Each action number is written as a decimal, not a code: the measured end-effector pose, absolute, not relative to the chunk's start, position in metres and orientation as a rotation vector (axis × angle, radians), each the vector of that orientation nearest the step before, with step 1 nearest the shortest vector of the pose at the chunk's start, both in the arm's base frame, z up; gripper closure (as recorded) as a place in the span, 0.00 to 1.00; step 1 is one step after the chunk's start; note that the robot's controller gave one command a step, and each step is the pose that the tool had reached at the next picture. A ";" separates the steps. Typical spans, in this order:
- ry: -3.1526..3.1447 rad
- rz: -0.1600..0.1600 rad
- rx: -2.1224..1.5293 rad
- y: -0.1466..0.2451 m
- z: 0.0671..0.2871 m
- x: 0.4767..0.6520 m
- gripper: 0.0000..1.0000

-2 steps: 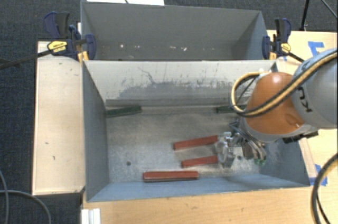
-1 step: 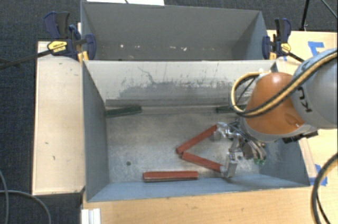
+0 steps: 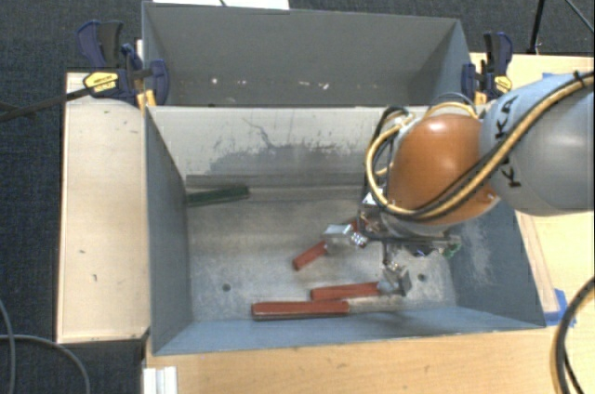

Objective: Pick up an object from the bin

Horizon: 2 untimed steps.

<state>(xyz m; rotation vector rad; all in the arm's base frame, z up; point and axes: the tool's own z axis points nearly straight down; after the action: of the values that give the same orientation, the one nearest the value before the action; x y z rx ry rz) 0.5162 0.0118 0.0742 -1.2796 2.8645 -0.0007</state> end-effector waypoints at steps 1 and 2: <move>2.916 -0.003 -1.145 0.009 0.163 0.481 0.00; 2.874 0.004 -1.254 0.048 0.068 0.490 0.00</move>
Offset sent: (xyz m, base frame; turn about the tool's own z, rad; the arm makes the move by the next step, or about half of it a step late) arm -0.0360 -0.0032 0.0848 0.0911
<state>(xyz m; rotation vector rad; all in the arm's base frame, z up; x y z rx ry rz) 0.4903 0.0482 0.0682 -1.2545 2.8742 0.0037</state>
